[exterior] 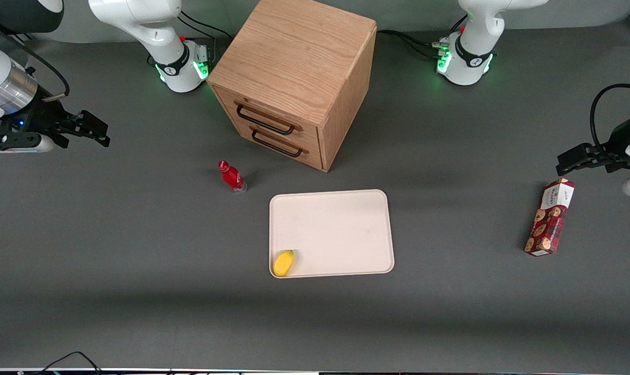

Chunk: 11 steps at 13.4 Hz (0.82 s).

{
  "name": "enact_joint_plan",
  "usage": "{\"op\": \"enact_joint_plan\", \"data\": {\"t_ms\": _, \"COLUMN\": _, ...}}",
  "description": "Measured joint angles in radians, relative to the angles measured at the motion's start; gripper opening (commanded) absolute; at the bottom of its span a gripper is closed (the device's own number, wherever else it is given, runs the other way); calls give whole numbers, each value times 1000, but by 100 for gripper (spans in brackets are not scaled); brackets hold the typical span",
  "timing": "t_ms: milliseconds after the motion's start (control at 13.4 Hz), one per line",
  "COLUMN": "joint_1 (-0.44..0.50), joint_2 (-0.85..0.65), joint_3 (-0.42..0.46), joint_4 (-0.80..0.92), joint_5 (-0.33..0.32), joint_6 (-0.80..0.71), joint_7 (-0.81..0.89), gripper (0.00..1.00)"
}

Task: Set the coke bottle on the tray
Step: 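Move the right gripper down toward the red bottle beside the cabinet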

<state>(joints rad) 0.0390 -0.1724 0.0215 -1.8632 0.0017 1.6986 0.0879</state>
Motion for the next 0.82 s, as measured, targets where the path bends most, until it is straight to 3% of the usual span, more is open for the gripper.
{"op": "enact_joint_plan", "data": {"t_ms": 298, "joint_1": 4, "joint_2": 19, "joint_3": 21, "joint_4": -8, "joint_5": 2, "joint_6": -1, "joint_7": 44, "gripper": 100}}
{"op": "enact_joint_plan", "data": {"t_ms": 447, "joint_1": 7, "joint_2": 48, "joint_3": 52, "joint_4": -12, "joint_5": 53, "joint_6": 5, "joint_7": 64, "gripper": 100}}
{"op": "enact_joint_plan", "data": {"t_ms": 596, "joint_1": 8, "joint_2": 89, "joint_3": 122, "joint_4": -16, "joint_5": 109, "joint_6": 58, "joint_7": 114, "gripper": 100}}
{"op": "enact_joint_plan", "data": {"t_ms": 819, "joint_1": 13, "joint_2": 174, "joint_3": 292, "joint_4": -44, "joint_5": 107, "joint_6": 153, "joint_7": 251, "gripper": 100}}
